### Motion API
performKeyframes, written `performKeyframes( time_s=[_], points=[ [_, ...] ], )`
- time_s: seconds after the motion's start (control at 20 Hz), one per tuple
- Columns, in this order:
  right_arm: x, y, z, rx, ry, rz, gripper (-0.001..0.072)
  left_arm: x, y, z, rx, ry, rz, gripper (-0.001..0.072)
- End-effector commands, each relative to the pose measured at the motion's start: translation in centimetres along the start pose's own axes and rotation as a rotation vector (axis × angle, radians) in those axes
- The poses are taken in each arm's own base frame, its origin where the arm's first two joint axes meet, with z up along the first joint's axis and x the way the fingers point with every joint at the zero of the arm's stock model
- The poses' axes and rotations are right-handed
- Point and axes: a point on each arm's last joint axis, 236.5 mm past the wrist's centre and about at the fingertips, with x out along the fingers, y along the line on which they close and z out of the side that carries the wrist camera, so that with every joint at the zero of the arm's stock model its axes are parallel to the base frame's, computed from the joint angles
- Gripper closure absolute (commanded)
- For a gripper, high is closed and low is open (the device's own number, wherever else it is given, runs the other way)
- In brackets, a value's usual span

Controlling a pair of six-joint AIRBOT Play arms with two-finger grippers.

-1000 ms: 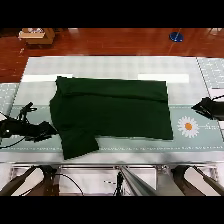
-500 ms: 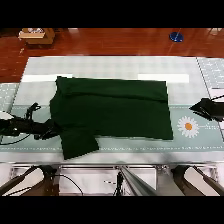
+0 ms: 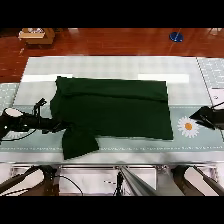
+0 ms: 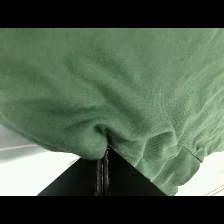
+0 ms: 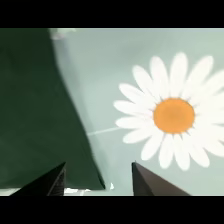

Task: Fold the shirts.

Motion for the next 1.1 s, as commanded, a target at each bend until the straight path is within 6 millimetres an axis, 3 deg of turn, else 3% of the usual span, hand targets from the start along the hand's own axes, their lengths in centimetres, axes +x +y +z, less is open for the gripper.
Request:
performKeyframes(
  time_s=[0.0,0.2,0.35,0.8,0.9,0.95,1.0,1.05],
  points=[
    [1.4,-0.2,-2.4,0.081,0.059,0.064,0.0238,0.1,0.5,0.4,0.01,-0.018,0.024,0.0686],
    [4.4,-0.3,-5.5,0.152,0.122,0.106,0.0239,0.1,0.5,0.4,0.01,-0.018,0.024,0.0686],
    [6.2,0.9,-7.7,0.168,0.165,0.179,0.024,0.1,0.5,0.4,0.011,-0.014,0.023,0.0686],
    [8.8,1.9,-9.3,0.169,0.184,0.176,0.026,0.1,0.4,0.3,0.01,-0.011,0.021,0.0686],
    [9.7,2.3,-8.8,0.161,0.161,0.14,0.0366,0.1,0.4,0.3,0.01,-0.011,0.021,0.0686],
    [10.1,2.5,-8.4,0.165,0.144,0.128,0.0486,0.1,0.4,0.3,0.011,-0.011,0.021,0.0686],
    [10.3,3.0,-8.0,0.162,0.129,0.136,0.0653,0.1,0.5,0.3,0.01,-0.012,0.022,0.0686],
    [10.3,3.8,-7.7,0.161,0.117,0.16,0.0688,0.1,0.4,0.4,0.012,-0.014,0.022,0.0686]
  ],
)
